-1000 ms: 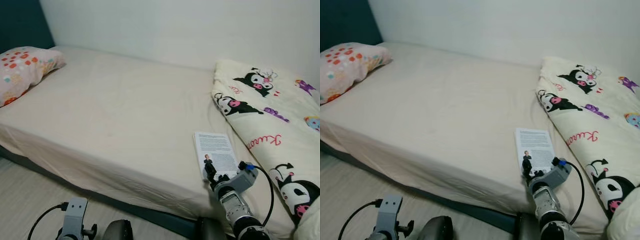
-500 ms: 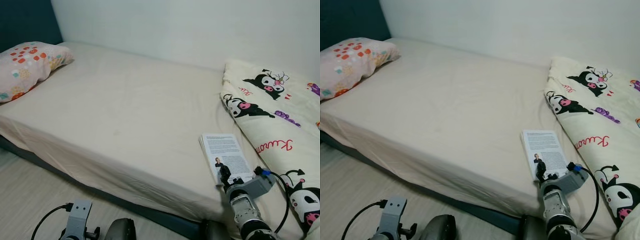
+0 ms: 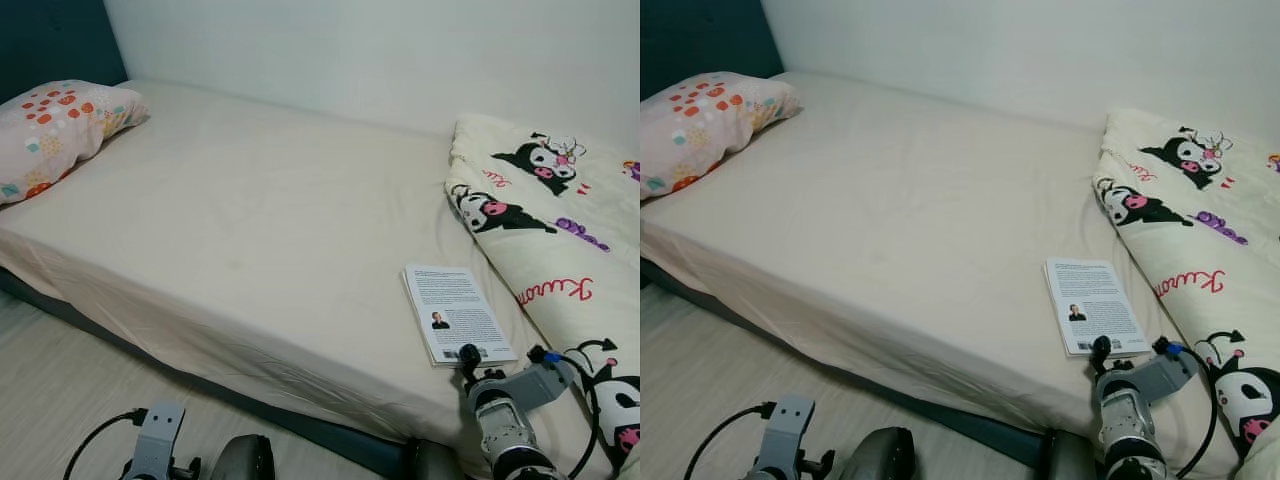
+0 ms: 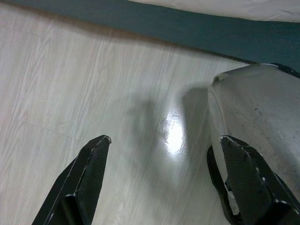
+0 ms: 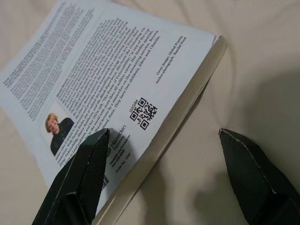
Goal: Clean up the room
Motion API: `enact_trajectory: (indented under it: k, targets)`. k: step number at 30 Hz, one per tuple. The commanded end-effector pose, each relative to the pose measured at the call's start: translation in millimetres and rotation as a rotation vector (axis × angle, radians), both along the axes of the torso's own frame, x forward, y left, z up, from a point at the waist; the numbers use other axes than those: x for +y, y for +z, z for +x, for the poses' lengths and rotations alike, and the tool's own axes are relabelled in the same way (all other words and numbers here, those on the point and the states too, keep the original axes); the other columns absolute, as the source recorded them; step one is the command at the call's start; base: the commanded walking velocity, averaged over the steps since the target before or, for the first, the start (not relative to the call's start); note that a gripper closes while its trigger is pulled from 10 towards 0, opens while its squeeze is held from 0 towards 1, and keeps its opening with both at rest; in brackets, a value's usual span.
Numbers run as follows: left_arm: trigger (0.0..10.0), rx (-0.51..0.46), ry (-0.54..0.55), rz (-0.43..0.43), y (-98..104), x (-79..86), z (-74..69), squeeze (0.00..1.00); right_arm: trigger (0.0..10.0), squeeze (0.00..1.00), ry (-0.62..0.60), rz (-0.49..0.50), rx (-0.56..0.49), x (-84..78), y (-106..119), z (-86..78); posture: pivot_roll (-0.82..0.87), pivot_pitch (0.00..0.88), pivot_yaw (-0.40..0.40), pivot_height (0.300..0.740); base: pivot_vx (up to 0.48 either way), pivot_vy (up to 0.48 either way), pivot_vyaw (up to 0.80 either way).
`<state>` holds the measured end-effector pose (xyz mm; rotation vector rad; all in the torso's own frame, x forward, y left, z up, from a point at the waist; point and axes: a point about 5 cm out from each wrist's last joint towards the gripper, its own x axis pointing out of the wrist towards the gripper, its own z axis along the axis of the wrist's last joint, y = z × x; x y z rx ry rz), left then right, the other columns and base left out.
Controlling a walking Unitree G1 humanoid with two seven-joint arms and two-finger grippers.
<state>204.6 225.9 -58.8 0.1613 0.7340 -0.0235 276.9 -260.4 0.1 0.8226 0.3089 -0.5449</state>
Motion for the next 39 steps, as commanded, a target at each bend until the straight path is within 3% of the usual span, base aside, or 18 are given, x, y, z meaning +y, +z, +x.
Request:
enact_trajectory:
  k: [1,2,10,16,23,28,33,34,39]
  targets:
    - [10.0,0.026,-0.012,0.014,-3,2.9,-5.8,0.00,10.0,0.00,-0.027,0.079,0.105,4.9,-24,-23.0,0.16,0.150,0.027,0.525,0.000,0.000,0.00]
    - [10.0,0.025,-0.017,0.015,-3,3.5,-5.6,0.00,10.0,0.00,0.005,0.121,0.059,12.7,-20,-15.4,0.16,0.154,0.029,0.525,0.000,0.000,0.00]
    - [10.0,0.024,-0.020,0.020,-2,6.0,-7.1,0.00,10.0,0.00,0.030,0.196,0.008,22.5,-20,-11.0,0.18,0.169,0.033,0.525,0.000,0.000,0.00]
    - [10.0,0.033,-0.052,0.044,-4,15.2,-18.0,0.00,10.0,0.00,0.076,0.308,-0.140,36.2,-6,6.9,0.22,0.211,0.047,0.525,0.000,0.000,0.00]
    - [10.0,0.039,-0.026,0.054,-4,28.5,-28.2,0.00,10.0,0.00,0.127,0.320,-0.222,42.5,12,26.5,0.25,0.240,0.053,0.525,0.000,0.000,0.00]
    - [10.0,0.017,-0.008,0.057,-2,39.3,-36.0,0.00,10.0,0.00,0.199,0.292,-0.258,49.4,36,49.7,0.27,0.288,0.060,0.525,0.000,0.000,0.00]
    - [10.0,0.000,0.005,0.056,1,42.6,-33.1,0.00,10.0,0.00,0.211,0.277,-0.223,51.6,36,51.1,0.28,0.300,0.063,0.525,0.000,0.000,0.00]
    - [10.0,-0.007,0.002,0.057,2,43.0,-31.5,0.00,0.0,0.00,0.198,0.286,-0.229,51.0,36,51.1,0.28,0.300,0.063,0.525,0.000,0.000,0.00]
    - [10.0,-0.024,-0.001,0.056,5,42.8,-26.9,0.00,0.0,0.00,0.206,0.293,-0.274,51.0,41,53.9,0.28,0.292,0.062,0.525,0.000,0.000,0.00]
